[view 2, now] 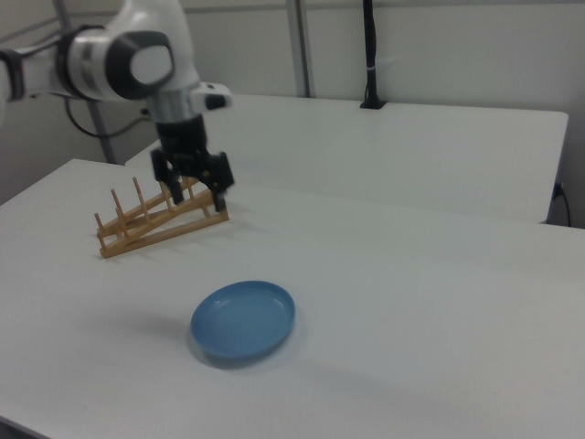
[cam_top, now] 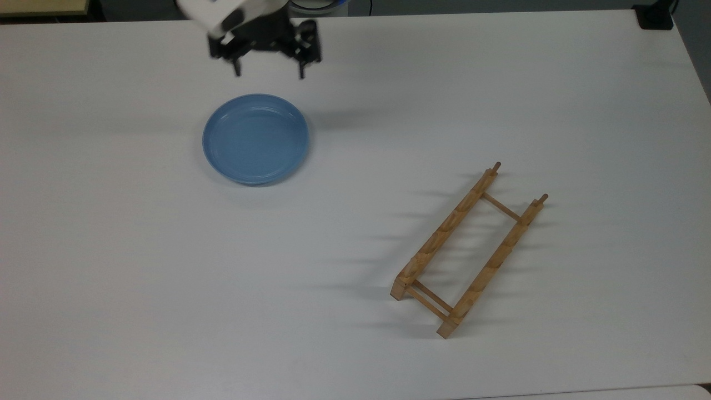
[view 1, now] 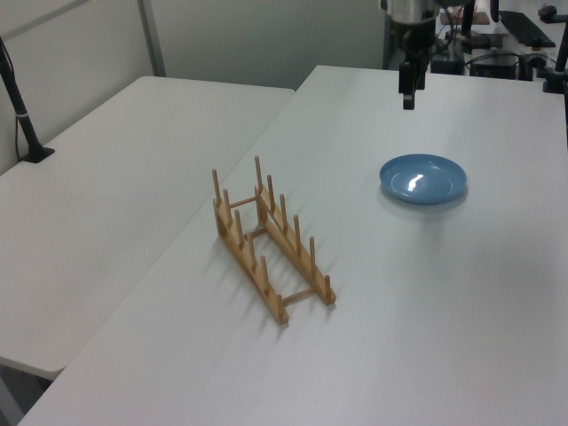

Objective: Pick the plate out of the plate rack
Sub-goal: 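Open the gripper, release the plate, and raise the gripper away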

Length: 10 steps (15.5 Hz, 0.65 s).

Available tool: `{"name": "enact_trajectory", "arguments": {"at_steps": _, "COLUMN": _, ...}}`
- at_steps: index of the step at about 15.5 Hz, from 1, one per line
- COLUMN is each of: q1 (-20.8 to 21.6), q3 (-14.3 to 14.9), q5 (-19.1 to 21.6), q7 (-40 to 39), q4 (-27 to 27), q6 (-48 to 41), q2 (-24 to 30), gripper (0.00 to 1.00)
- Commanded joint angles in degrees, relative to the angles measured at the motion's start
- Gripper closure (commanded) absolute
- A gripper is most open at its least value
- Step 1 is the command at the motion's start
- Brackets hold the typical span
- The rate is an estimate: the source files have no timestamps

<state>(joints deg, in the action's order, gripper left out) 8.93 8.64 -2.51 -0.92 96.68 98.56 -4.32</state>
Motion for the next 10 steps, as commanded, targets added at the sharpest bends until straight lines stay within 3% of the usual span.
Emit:
{"name": "enact_trajectory", "arguments": {"at_steps": 1, "q1": -0.93, "q3": -1.87, "q5": -0.4, "q7": 2.06, "q4": 0.17, "q6": -1.88, "q2": 1.34, "gripper": 0.0}}
{"name": "enact_trajectory", "arguments": {"at_steps": 10, "q1": -1.11, "q3": -1.26, "q5": -0.48, "q7": 2.24, "q4": -2.46, "q6": -4.08, "q2": -0.51, "gripper": 0.0}}
